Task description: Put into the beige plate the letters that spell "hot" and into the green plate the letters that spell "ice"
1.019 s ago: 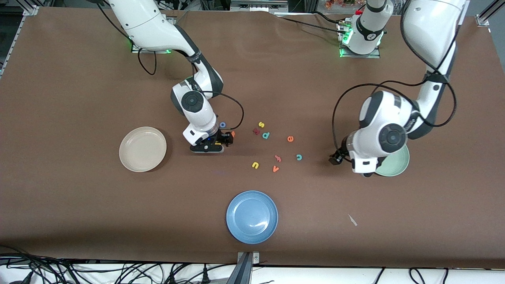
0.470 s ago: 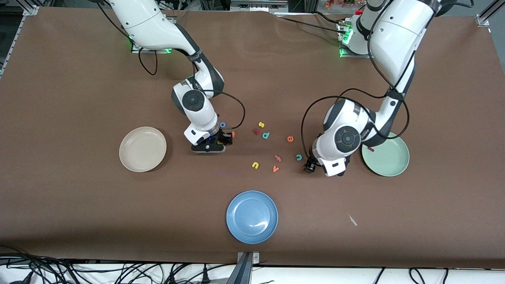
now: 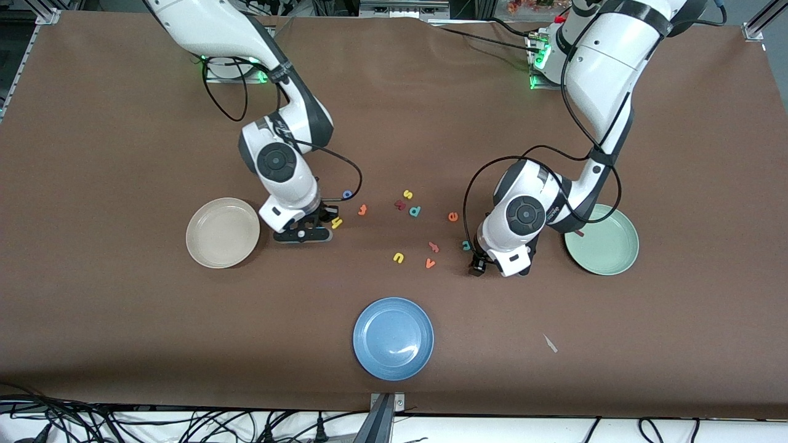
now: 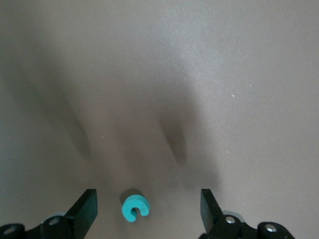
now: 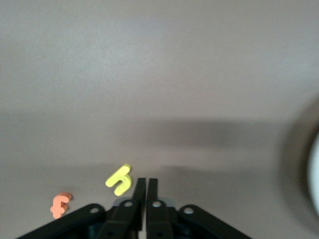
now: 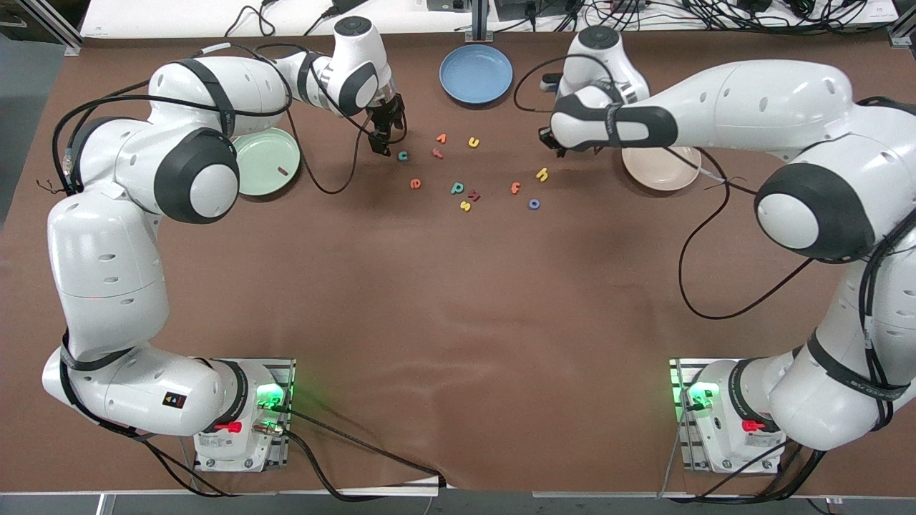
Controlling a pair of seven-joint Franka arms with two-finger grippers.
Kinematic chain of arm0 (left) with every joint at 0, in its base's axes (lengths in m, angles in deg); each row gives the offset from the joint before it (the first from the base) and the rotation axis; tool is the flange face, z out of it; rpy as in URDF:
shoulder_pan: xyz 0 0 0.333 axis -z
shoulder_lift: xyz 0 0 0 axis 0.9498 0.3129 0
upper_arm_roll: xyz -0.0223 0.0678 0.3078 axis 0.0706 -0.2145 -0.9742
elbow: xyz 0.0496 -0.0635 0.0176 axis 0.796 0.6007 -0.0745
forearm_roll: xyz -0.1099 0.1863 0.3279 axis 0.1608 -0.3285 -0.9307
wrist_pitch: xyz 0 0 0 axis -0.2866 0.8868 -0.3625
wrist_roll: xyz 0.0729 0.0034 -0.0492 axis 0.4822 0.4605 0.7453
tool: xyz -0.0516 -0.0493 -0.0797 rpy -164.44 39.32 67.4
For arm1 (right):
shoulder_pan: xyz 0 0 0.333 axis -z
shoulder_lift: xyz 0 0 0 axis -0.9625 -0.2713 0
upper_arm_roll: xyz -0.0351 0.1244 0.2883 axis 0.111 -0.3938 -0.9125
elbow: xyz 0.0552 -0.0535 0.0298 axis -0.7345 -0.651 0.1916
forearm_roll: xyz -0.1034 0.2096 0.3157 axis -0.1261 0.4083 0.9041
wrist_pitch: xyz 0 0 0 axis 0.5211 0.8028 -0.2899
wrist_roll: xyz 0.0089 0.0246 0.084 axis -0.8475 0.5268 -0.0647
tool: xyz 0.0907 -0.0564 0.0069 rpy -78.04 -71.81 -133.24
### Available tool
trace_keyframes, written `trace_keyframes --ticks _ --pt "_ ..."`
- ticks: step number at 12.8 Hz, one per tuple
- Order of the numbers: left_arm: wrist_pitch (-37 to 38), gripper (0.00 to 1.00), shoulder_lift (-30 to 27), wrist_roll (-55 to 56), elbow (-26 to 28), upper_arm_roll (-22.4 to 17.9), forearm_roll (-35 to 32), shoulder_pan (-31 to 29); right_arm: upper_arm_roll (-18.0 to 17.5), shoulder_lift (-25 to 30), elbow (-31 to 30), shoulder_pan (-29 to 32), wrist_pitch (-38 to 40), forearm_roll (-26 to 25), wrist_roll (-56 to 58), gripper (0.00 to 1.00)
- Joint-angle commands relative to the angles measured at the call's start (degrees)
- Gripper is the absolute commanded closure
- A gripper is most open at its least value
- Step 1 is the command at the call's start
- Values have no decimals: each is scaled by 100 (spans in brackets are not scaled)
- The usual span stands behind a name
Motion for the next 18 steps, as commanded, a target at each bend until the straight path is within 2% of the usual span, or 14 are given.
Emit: trace_keyframes --ticks 1,2,3,4,5,9,13,16,17,18 --pt "-133 9 153 224 -143 -54 -128 161 -63 49 -15 49 102 24 129 100" --pt "-142 9 179 233 -134 -54 -128 205 -63 49 -15 49 111 24 129 100" --pt "-150 9 188 242 -125 -45 -128 231 -72 31 -15 49 76 59 68 92" --pt "-151 9 197 251 -108 -54 -137 240 -98 -4 -15 23 -3 268 -54 32" --pt "-151 9 197 251 -82 -45 -146 240 -107 -48 -15 -3 -177 462 -177 26" --pt "-124 21 180 181 15 -45 -146 232 -107 -215 -76 -135 -451 473 -529 26" --pt "-107 42 180 23 24 -36 -155 240 -116 -364 -85 -144 -601 516 -1380 26" --pt "-89 54 180 14 24 -36 -155 240 -116 -400 -85 -126 -803 956 -2277 27" --pt "-89 69 180 14 24 -36 -155 249 -107 -426 -85 -135 -803 965 -2479 27" --pt "-80 78 180 -13 59 -36 -155 249 -107 -461 -85 -135 -821 965 -2542 27"
